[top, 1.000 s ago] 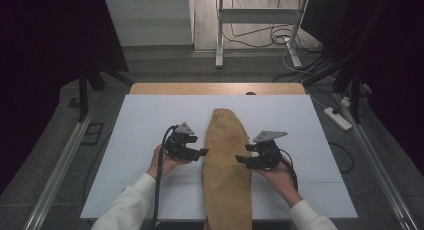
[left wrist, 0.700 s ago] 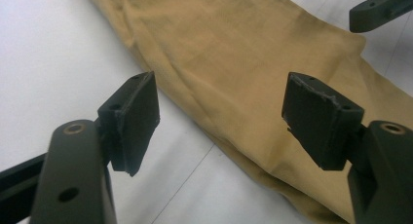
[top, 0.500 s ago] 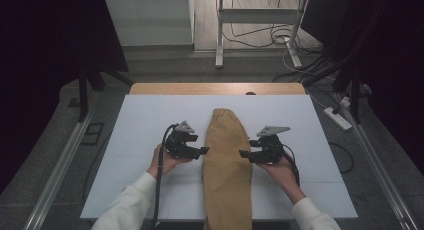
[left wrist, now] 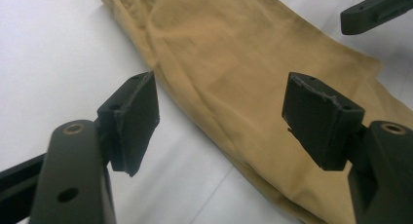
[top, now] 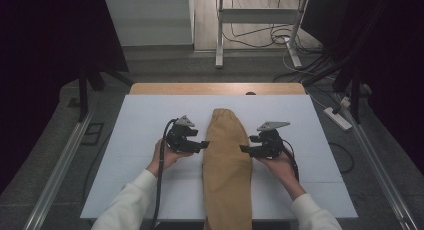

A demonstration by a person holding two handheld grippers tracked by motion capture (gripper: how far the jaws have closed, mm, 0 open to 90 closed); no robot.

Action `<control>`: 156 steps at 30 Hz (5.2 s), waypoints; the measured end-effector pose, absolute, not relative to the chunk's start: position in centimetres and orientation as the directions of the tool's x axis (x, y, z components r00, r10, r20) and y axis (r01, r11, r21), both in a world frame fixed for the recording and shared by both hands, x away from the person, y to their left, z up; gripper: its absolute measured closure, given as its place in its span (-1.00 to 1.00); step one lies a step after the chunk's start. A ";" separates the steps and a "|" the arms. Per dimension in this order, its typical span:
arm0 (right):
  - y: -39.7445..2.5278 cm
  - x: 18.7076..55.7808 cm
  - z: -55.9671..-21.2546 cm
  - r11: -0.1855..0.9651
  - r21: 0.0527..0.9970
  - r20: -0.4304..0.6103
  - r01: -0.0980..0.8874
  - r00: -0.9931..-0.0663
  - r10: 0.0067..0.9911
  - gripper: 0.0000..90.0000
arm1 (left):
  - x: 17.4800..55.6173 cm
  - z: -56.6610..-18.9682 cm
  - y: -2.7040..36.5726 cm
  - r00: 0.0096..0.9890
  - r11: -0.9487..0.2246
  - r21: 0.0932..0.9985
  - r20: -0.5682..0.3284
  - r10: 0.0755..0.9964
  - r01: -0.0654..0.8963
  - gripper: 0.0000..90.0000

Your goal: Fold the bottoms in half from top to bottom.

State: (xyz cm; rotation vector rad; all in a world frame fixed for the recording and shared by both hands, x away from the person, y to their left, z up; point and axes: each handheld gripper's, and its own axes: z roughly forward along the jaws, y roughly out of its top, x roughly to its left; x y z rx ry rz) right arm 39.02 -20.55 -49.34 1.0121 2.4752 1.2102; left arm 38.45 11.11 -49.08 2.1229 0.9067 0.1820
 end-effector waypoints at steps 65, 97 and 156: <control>-18.8 48.1 -51.9 0.404 0.687 0.148 0.604 -0.661 0.736 -0.16 | 46.5 -52.7 9.0 0.663 -0.403 0.664 -0.189 0.725 0.630 -0.35; -17.1 47.6 -51.3 0.560 0.669 0.036 0.489 -0.774 0.632 0.79 | 45.9 -52.3 7.5 0.729 -0.454 0.670 -0.195 0.656 0.587 0.83; -16.6 48.2 -45.2 0.503 0.785 -0.054 0.360 -0.770 0.635 0.86 | 46.8 -45.2 9.1 0.720 -0.396 0.770 -0.116 0.685 0.501 0.89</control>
